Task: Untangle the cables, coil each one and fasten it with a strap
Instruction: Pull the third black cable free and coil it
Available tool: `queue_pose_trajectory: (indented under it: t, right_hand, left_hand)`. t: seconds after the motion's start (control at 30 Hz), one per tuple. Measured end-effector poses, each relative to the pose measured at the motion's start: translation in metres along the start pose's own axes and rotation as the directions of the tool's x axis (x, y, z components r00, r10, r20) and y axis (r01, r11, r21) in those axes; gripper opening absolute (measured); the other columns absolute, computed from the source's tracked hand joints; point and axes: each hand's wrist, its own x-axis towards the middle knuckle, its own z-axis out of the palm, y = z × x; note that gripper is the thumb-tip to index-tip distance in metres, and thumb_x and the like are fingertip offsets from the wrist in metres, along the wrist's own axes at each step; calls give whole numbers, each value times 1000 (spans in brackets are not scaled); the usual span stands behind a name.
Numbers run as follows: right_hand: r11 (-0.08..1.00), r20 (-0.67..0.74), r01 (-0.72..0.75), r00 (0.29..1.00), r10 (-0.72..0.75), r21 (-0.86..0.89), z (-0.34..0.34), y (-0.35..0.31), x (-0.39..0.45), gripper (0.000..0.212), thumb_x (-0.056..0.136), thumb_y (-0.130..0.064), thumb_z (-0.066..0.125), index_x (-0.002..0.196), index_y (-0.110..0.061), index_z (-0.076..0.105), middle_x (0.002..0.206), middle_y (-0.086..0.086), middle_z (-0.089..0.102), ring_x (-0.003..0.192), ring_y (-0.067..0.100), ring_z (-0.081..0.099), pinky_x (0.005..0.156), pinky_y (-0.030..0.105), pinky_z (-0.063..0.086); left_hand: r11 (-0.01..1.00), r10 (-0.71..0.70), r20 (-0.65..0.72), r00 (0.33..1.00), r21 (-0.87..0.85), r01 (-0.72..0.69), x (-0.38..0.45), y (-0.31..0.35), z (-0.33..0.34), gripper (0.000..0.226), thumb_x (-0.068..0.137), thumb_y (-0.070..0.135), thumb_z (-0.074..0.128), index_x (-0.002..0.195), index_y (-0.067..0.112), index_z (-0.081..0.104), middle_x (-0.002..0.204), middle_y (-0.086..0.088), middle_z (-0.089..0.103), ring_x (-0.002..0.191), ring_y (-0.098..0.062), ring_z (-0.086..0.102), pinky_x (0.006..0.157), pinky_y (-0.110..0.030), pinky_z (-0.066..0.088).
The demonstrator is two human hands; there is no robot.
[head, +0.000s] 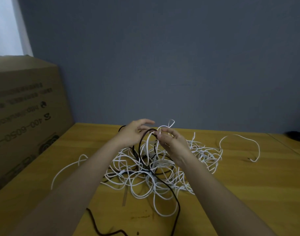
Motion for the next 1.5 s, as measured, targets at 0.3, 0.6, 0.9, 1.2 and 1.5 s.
queue_pose_trajectory:
  t: [0.3, 0.6, 0.9, 1.2, 1.5]
  right_hand:
    - [645, 179, 313, 947, -266, -697, -11, -10, 4, 27, 83, -11, 72, 106, -24, 62, 105, -6, 55, 94, 6, 58, 79, 20, 49]
    - [284, 346, 487, 836, -426, -826, -24, -21, 12, 7, 86, -19, 69, 92, -15, 69, 82, -8, 66, 75, 7, 61, 71, 28, 49]
    - [-376, 284, 296, 955, 88, -878, -26, -70, 17, 50, 88, 1, 44, 127, -25, 60, 122, 7, 62, 92, 21, 60, 69, 28, 45]
    - [586, 338, 389, 920, -200, -711, 52, -60, 17, 18, 96, -20, 57, 104, -6, 63, 84, -1, 61, 77, 14, 57, 65, 26, 45]
    - [886, -62, 359, 918, -392, -294, 74, -135, 47, 15, 97, -2, 50, 88, 5, 59, 63, 11, 58, 39, 6, 57, 47, 17, 51]
  left_hand:
    - [955, 33, -56, 998, 298, -15, 10, 7, 9, 20, 89, 36, 65, 91, 18, 75, 73, 5, 67, 60, 3, 56, 51, -10, 35]
    - [895, 19, 13, 1000, 445, -22, 13, 14, -17, 19, 92, 26, 63, 105, 16, 72, 94, 8, 65, 89, -7, 56, 75, -22, 39]
    - [956, 146, -390, 909, 291, -28, 37, 58, -51, 17, 98, 14, 51, 102, 5, 64, 95, -6, 59, 83, -18, 54, 74, -27, 41]
    - [980, 138, -299, 944, -100, -174, 53, 113, -41, 13, 101, 13, 44, 94, 17, 54, 89, 8, 61, 76, -5, 64, 66, -23, 57]
    - [976, 132, -562, 817, -70, -206, 61, 132, -87, 19, 105, 17, 30, 108, 11, 47, 102, 1, 58, 96, -13, 56, 85, -27, 45]
